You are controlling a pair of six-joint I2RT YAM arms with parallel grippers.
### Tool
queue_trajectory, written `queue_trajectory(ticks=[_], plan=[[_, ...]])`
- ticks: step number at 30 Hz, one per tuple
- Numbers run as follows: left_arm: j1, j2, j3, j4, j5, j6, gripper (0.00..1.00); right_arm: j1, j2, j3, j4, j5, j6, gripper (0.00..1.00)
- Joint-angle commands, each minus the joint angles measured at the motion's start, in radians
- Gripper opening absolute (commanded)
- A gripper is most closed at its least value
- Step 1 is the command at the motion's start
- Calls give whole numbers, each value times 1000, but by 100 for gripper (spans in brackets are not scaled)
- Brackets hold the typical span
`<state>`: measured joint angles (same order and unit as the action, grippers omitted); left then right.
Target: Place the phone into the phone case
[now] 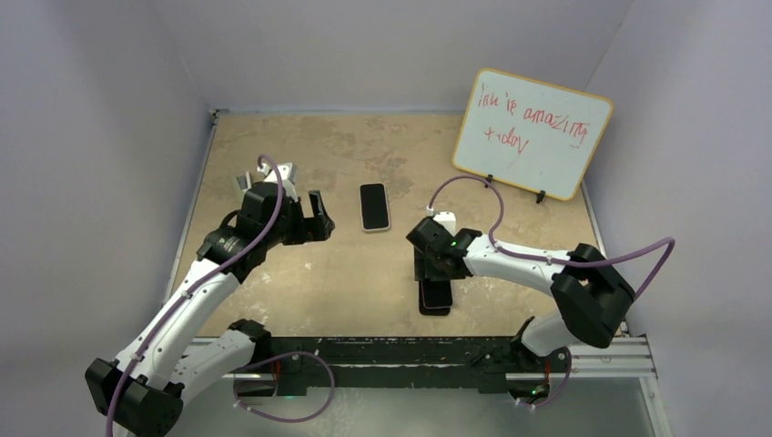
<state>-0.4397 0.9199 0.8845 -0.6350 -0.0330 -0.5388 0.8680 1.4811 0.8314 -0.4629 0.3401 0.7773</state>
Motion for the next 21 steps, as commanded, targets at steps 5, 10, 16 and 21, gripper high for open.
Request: queue_trajectory(ticks=[5,10,16,21], plan=[[0,-5,-19,43,16,-12,95,-2,-42,63,-110,-43,84,86],[0,15,-31,52,54,-9,94,-10,-86,70,-152,-16,79,92],[-1,47,-77,139,187,-41,89,-117,-130,0,-97,-85,49,76],[-3,86,-162,258,314,-104,85,-186,-169,-71,-26,-172,23,72]])
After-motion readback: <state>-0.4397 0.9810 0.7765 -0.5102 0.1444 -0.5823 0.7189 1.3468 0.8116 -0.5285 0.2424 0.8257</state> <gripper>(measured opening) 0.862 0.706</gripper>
